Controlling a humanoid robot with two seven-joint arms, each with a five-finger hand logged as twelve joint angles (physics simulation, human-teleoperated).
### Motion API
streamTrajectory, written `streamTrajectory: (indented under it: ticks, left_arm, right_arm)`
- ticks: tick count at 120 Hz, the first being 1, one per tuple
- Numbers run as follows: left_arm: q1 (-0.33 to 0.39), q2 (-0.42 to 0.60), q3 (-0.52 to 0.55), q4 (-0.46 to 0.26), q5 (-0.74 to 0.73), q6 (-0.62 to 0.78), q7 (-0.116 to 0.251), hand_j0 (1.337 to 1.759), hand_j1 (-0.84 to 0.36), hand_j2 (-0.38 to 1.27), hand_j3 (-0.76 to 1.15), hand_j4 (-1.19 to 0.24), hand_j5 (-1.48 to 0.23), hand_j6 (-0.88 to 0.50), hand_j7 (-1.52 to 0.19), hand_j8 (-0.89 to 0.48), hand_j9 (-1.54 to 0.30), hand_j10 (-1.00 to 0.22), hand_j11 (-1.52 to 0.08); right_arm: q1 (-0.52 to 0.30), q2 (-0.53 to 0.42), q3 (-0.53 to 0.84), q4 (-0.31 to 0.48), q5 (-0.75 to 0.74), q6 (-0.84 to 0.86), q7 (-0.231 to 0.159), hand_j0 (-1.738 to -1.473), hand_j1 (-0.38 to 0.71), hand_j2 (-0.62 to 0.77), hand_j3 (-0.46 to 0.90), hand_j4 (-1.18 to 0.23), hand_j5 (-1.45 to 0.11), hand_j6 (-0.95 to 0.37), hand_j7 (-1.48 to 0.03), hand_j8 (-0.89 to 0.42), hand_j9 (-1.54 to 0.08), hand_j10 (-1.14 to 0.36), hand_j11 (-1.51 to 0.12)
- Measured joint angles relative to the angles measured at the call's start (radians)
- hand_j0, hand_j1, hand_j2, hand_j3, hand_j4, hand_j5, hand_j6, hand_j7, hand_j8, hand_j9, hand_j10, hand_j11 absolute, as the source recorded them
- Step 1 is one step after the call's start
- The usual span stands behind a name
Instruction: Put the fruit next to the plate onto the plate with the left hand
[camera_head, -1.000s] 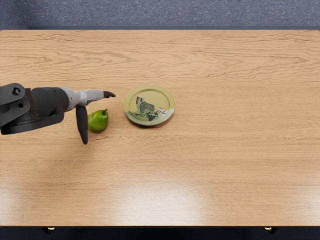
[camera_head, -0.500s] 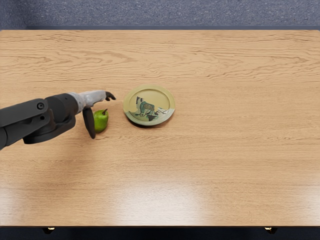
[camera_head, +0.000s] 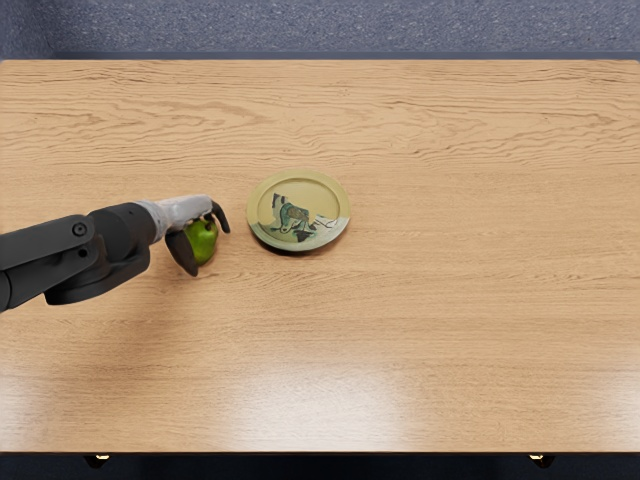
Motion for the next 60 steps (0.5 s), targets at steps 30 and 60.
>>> streamTrajectory:
  ticks: [30, 60]
  left_arm:
    - [0.001, 0.009, 0.000, 0.002, -0.005, 0.007, 0.001, 1.655, -0.24, 0.23, 0.00, -0.59, -0.80, -0.46, -0.79, -0.33, -0.79, -0.46, -0.79]
    - [-0.033, 0.017, -0.012, 0.005, -0.016, 0.001, 0.001, 1.653, -0.22, 0.32, 0.00, -0.65, -0.91, -0.49, -0.90, -0.35, -0.90, -0.48, -0.89]
  right_arm:
    - [0.002, 0.000, 0.000, 0.000, 0.000, 0.000, 0.001, -1.658, -0.35, 0.00, 0.00, 0.00, 0.00, 0.00, 0.00, 0.00, 0.00, 0.00, 0.00]
    - [0.003, 0.000, 0.000, 0.000, 0.000, 0.000, 0.001, -1.658, -0.35, 0.00, 0.00, 0.00, 0.00, 0.00, 0.00, 0.00, 0.00, 0.00, 0.00]
